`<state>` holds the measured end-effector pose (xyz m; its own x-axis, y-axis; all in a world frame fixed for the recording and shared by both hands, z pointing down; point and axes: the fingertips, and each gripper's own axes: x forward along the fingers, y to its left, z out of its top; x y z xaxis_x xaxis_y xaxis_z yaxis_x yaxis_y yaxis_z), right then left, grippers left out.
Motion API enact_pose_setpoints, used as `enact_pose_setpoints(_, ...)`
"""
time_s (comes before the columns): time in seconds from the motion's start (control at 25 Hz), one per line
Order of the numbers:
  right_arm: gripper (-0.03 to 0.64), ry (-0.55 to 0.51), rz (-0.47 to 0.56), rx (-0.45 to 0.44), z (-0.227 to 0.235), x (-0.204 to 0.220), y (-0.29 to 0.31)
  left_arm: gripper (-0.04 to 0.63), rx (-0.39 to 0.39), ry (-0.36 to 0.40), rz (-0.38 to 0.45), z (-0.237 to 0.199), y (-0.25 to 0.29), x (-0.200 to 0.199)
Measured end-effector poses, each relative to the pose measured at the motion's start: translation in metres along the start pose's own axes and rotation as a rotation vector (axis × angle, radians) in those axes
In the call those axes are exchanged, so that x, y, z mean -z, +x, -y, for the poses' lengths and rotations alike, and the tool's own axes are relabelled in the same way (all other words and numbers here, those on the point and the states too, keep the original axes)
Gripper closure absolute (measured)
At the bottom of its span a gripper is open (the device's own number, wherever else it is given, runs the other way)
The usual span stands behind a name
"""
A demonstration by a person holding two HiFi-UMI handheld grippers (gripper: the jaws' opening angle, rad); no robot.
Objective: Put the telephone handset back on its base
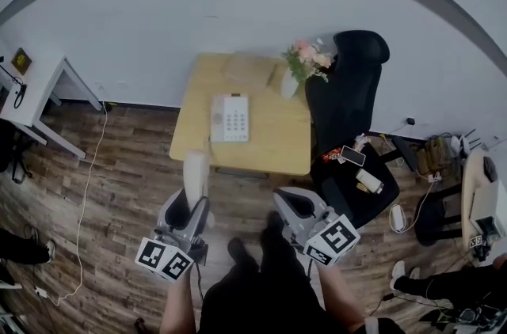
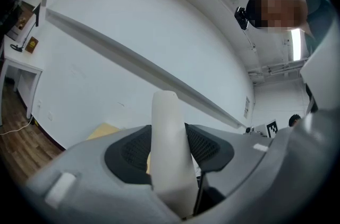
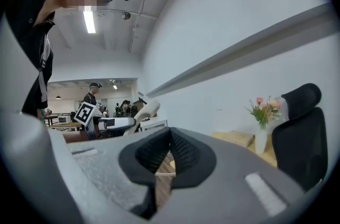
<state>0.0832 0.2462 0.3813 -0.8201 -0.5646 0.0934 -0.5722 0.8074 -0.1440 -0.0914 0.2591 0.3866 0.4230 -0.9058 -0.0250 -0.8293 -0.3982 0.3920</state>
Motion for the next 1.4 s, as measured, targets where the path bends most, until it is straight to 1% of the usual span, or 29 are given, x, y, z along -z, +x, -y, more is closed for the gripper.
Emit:
enact_pose_setpoints(0.16,0.615,-0.006,0.001,-0.013,0.01,0.0,0.004,0.376,0.0,-0.012,-0.015,-0.005,0.015,0.006)
enact_pose_setpoints(0.28,0.615,-0.009,-0.001,-0.021,0.026,-0.002,0.012,0.376,-0.005,-0.02,-0.02,-0.009,0.032,0.008)
enact_pose_setpoints(0.44,0.615,-0.005,0.004,-0.052,0.047,-0.005,0.029,0.376,-0.023,-0.03,-0.023,-0.017,0.054,0.005)
enact_pose_setpoints(0.6,0.615,0.0,0.005,-0.077,0.074,-0.01,0.047,0.376,-0.044,-0.021,-0.039,-0.026,0.084,0.002)
enact_pose_setpoints(0.88,0.615,-0.003,0.0,-0.134,0.114,-0.022,0.076,0.376,-0.081,-0.018,-0.026,-0.042,0.127,-0.009)
enact_pose_setpoints(1.12,0.615,-0.015,-0.008,-0.19,0.144,-0.03,0.096,0.376,-0.153,-0.023,-0.033,-0.053,0.155,-0.012)
enact_pose_setpoints(1.4,0.615,-0.019,-0.043,-0.251,0.176,-0.023,0.106,0.375,-0.229,-0.053,-0.037,-0.06,0.18,0.001)
